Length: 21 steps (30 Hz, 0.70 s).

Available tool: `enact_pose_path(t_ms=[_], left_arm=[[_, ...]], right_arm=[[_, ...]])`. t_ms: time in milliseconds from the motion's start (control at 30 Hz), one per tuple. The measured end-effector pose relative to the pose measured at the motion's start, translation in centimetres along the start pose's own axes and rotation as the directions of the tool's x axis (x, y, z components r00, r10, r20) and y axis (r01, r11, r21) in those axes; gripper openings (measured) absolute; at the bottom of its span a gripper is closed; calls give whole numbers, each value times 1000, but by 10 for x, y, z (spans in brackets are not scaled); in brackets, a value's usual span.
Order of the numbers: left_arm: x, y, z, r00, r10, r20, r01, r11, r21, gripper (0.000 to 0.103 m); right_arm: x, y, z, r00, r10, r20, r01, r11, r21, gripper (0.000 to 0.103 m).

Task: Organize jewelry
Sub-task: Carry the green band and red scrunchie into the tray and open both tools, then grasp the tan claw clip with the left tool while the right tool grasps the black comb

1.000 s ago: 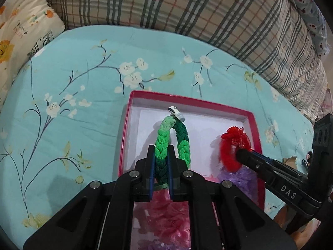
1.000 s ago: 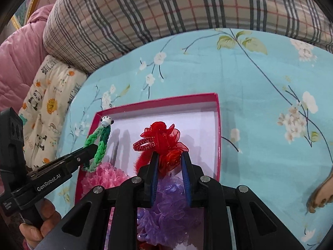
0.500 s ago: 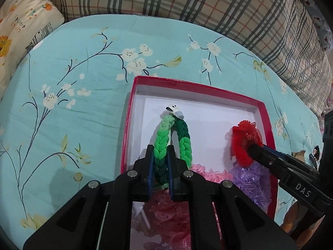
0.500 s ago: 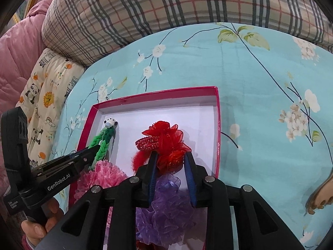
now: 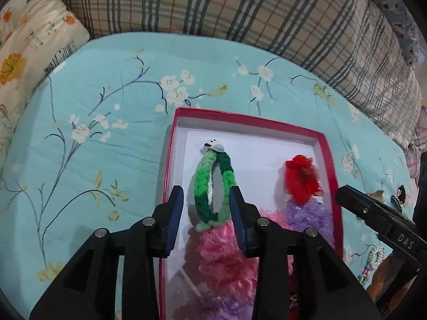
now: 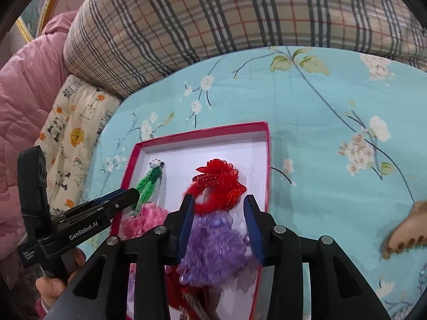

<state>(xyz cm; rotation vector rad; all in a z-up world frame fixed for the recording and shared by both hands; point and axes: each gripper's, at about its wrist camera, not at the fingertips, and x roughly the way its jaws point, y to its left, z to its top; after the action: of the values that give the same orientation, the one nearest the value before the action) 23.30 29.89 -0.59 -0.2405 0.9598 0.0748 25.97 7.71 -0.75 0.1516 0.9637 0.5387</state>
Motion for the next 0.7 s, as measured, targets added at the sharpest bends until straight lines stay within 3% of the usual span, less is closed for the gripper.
enact_pose_path(t_ms=[233,533,600,700], left_arm=[[-26,-12,-15,999,-45,22,45,999,11,36],[-41,-62,-44,990,-142,-6,142,986,90,36],[-43,-73,-50,988,-156,-14,156,982,105,43],[-46,-90,-59,985,-171,-22,173,976,132,44]], right_arm=[[-39,-18,-23,1000,0,26,-1,1000,27,43],[-83,-60,-51,999,-35,42,31,995,93,43],[-96,-72,-57,998,-48,48,42,993,113,43],[-114,-87,-66,996,-70,59,61,989,135,43]])
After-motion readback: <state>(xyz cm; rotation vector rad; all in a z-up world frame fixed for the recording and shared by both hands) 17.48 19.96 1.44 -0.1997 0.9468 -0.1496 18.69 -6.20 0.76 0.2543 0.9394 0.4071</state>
